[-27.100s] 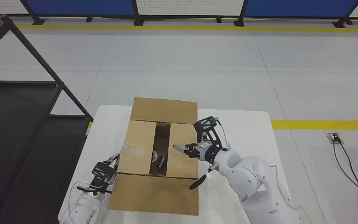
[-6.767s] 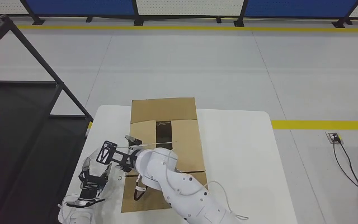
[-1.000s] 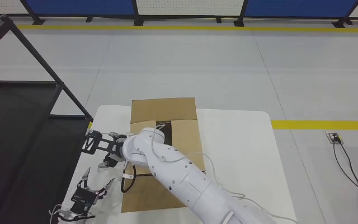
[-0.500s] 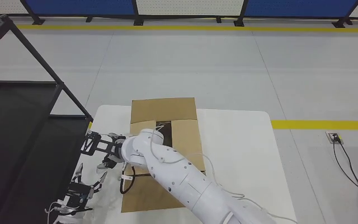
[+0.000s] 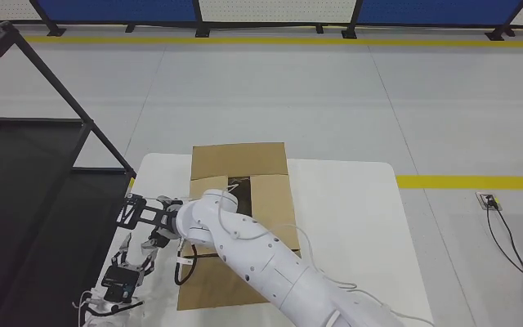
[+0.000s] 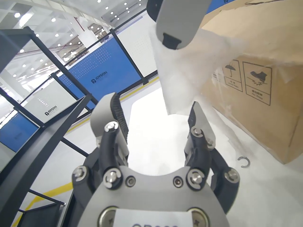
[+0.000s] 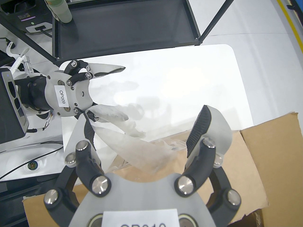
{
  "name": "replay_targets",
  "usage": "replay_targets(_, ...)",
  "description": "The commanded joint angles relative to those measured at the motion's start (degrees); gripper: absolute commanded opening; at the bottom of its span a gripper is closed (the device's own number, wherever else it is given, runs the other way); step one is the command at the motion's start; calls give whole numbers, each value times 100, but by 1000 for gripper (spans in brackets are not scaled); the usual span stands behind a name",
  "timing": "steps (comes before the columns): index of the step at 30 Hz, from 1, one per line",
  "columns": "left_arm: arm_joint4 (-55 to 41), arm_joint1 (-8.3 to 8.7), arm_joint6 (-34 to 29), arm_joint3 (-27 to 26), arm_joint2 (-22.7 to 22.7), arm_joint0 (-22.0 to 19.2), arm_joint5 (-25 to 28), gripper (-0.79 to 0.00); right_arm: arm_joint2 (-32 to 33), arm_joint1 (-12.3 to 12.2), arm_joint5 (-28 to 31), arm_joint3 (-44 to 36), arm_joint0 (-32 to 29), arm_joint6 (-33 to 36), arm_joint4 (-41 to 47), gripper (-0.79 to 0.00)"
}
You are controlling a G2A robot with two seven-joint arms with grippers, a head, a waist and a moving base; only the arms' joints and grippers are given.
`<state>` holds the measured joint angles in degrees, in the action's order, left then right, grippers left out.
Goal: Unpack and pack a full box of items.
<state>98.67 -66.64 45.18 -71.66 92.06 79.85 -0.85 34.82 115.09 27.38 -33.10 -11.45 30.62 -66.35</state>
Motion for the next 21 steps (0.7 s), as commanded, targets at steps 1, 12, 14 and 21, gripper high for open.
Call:
replay_targets(1,9,-7,-20,6,-35,-29,-50,-650,-12,0,-7,-1,2,0,12,0)
replay_targets(12,-121,-41,-45,21,-75,-68,-330,-785,-42,-9,-88,38,12,21,87,0)
replay_targets(14,-167,-52,-39,11,-72,-63,-448,-785,-33,-10,-100,61,13,26,120,0)
replay_targets(21,-420,-122,-150,50,-124,-105,-982,-785,59,-24,-576,136,20,-136,108,0)
